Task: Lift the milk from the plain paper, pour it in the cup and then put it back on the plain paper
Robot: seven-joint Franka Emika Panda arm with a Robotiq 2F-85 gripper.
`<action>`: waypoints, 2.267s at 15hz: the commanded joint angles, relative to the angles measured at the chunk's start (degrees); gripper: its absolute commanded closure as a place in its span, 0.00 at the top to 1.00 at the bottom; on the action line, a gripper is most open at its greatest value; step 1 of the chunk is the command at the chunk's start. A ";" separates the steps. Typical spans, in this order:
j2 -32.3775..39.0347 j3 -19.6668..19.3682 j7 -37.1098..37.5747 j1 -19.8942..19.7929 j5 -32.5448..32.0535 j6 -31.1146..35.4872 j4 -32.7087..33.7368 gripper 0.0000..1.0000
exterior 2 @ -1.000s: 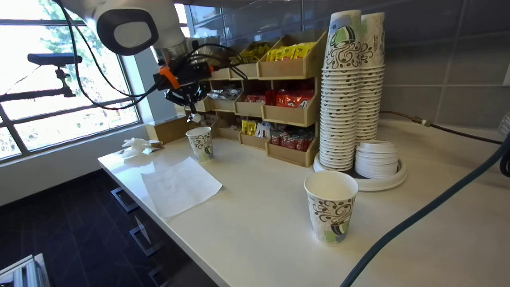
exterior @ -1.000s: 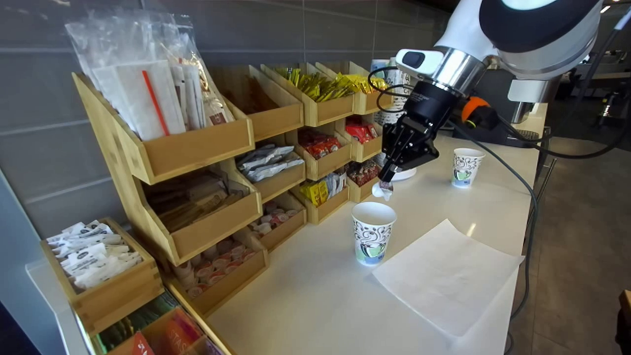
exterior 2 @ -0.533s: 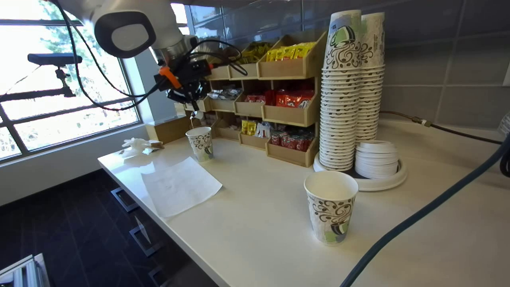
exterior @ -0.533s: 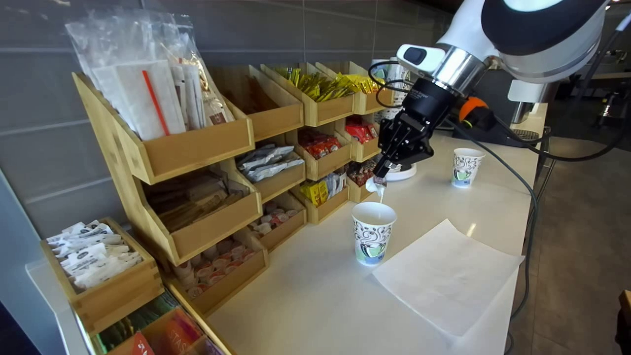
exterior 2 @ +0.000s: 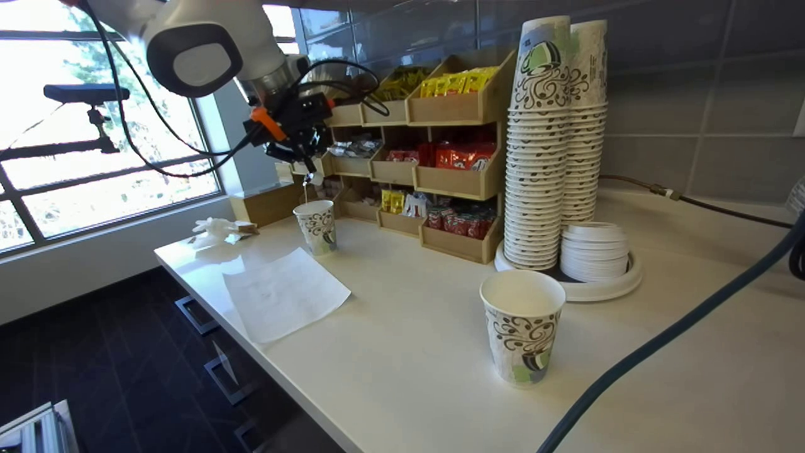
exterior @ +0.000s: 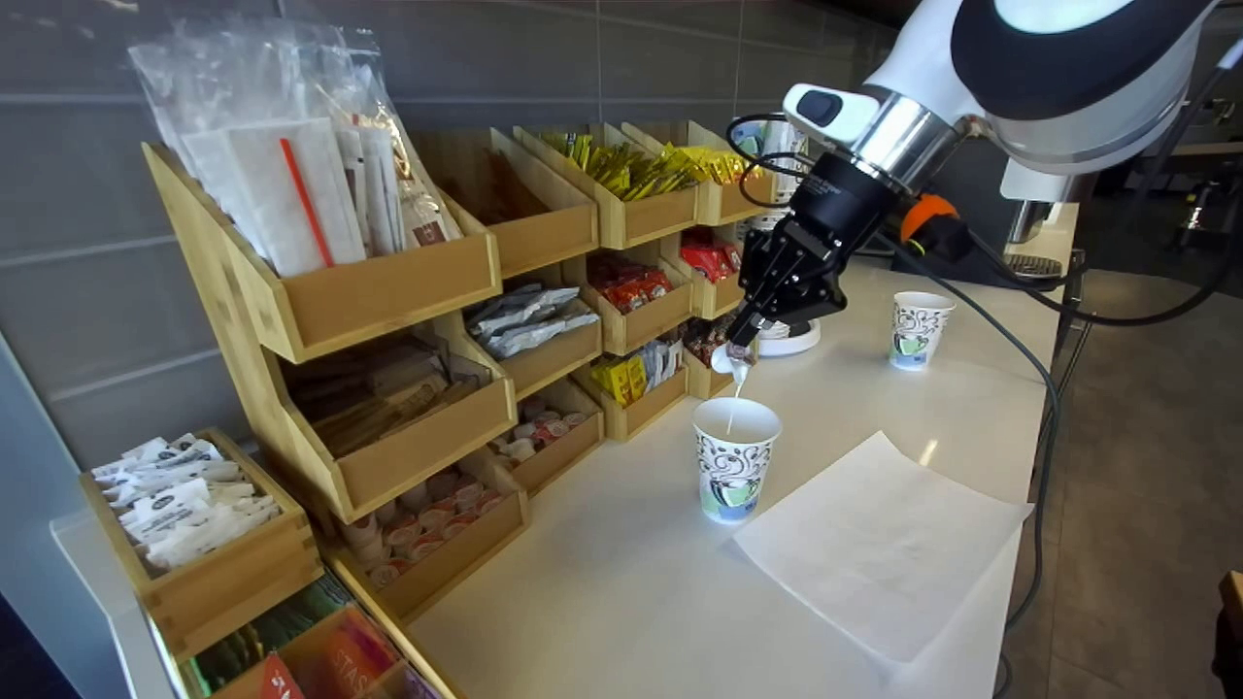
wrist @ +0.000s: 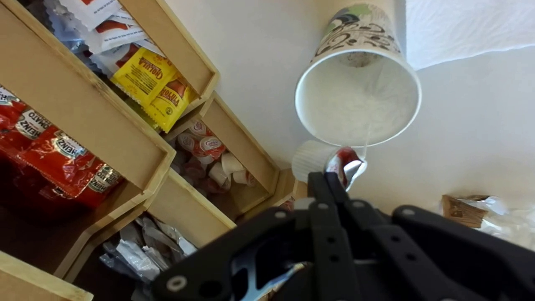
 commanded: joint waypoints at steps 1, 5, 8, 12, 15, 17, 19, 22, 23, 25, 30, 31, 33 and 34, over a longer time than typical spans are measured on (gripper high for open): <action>-1.36 -0.56 -2.02 0.94 1.54 2.31 -1.47 0.00; -1.41 -0.71 -2.05 0.91 1.28 3.47 -1.56 0.00; -1.48 -0.85 -2.29 0.88 1.13 3.93 -1.57 0.00; -1.70 -1.04 -2.83 0.90 1.08 4.33 -1.63 0.00; -1.89 -1.13 -3.22 0.90 0.92 4.67 -1.70 0.00; -2.05 -1.23 -3.44 0.94 1.02 4.75 -1.68 0.00; -2.34 -1.34 -3.65 1.02 1.07 4.79 -1.71 0.00; -2.53 -1.39 -3.65 1.10 0.88 4.93 -1.80 0.00; -2.55 -1.41 -3.66 1.11 0.86 4.90 -1.81 0.00; -2.65 -1.46 -3.70 1.12 0.81 4.79 -1.84 0.00; -2.93 -1.57 -4.06 1.22 0.84 4.92 -2.01 0.00; -3.00 -1.59 -4.12 1.26 0.86 4.86 -2.02 0.00; -3.15 -1.65 -4.41 1.37 0.98 4.63 -2.03 0.00; -3.22 -1.68 -4.54 1.40 0.99 4.62 -2.08 0.00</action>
